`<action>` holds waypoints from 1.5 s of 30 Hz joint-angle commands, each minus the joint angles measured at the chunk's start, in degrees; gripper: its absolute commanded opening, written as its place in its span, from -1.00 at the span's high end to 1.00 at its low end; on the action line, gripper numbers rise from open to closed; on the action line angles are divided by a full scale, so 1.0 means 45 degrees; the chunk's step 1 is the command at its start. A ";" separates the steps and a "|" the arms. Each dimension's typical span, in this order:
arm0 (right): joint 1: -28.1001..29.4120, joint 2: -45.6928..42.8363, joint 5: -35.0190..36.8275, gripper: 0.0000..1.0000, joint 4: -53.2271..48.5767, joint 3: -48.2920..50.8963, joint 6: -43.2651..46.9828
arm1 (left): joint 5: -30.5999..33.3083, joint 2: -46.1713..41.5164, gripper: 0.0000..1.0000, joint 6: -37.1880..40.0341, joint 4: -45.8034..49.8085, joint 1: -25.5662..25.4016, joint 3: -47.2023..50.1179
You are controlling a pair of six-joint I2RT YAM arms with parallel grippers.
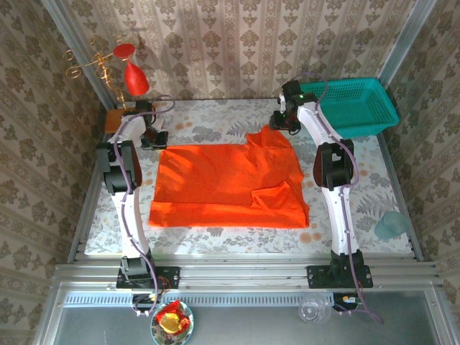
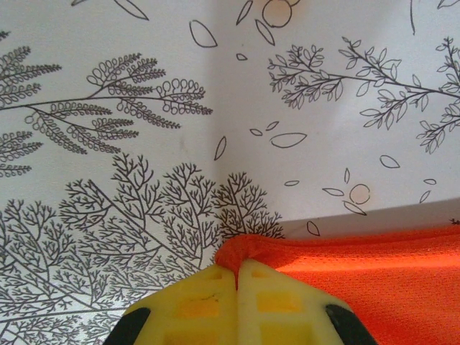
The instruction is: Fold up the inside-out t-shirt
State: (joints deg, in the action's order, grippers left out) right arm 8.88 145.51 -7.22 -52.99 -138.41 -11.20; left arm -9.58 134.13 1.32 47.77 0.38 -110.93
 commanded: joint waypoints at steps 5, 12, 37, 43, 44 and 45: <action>-0.0080 0.2441 0.0980 0.18 -0.1679 -0.3692 0.1259 | 0.0098 -0.0274 1.00 0.0156 -0.0068 -0.0115 0.0643; -0.0046 0.2509 0.1055 0.31 -0.2126 -0.3640 0.1210 | -0.0114 -0.0294 1.00 0.0058 -0.0127 -0.0119 0.0667; -0.0019 0.1828 0.1761 0.95 -0.2862 -0.3598 0.0849 | -0.0433 -0.0919 1.00 -0.0166 -0.0491 -0.0144 0.0829; -0.0015 0.0395 0.1685 1.00 -0.3094 -0.2975 0.0725 | -0.0546 -0.2058 1.00 -0.0503 -0.1241 -0.0129 0.1621; -0.0010 0.0089 0.1611 1.00 -0.3124 -0.2715 0.0662 | -0.0561 -0.2260 1.00 -0.0559 -0.1366 -0.0119 0.1771; -0.0031 -0.0226 0.1430 1.00 -0.3117 -0.2370 0.0596 | -0.0611 -0.2451 1.00 -0.0625 -0.1513 -0.0105 0.1949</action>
State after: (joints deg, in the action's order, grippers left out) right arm 8.84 152.29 -0.40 -64.99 -150.89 -7.68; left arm -10.76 127.87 0.14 42.76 0.03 -103.55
